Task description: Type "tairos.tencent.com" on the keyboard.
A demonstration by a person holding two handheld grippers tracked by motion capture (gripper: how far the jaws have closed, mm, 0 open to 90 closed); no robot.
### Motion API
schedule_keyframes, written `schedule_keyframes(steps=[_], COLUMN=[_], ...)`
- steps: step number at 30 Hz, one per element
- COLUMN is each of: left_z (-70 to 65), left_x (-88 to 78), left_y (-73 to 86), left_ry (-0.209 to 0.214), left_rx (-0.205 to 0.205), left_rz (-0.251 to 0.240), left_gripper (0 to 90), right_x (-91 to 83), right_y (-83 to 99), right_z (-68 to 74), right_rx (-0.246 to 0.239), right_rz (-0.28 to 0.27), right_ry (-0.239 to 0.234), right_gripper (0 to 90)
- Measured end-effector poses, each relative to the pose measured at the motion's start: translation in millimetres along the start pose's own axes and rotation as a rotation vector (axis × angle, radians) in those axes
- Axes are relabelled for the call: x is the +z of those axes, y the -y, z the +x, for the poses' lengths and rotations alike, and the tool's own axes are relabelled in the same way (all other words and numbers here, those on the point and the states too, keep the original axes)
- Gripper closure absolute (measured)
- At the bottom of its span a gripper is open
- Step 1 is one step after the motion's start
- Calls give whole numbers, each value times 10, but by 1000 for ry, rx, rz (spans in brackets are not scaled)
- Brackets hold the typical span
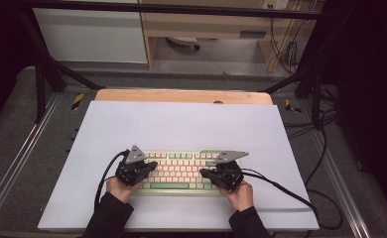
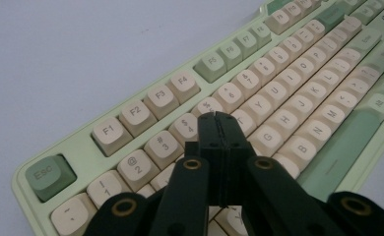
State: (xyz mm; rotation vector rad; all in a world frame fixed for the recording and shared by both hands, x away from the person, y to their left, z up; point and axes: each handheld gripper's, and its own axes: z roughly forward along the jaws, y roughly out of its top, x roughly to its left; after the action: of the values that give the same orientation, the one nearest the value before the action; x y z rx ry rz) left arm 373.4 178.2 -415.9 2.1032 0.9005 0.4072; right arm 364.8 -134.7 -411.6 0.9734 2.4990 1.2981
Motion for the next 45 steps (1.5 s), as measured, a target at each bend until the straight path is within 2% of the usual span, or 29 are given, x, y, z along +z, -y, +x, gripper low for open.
schedule_keyframes(steps=[15,28,37,45], left_z=[38,33,5,23], left_x=[74,116,58,-31], left_y=[57,85,67,83], left_ry=[-14,-10,0,2], left_rx=[-9,-14,-6,-15], left_rz=[30,30,16,3], left_gripper=[900,900,899,900], right_x=[9,-3,-8,-21], right_y=[3,-2,-3,-12], right_z=[1,-3,0,5], right_rx=[3,0,3,6], right_rz=[4,1,-1,-7], right_ry=[-3,-1,-2,-6], right_gripper=[900,900,900,900])
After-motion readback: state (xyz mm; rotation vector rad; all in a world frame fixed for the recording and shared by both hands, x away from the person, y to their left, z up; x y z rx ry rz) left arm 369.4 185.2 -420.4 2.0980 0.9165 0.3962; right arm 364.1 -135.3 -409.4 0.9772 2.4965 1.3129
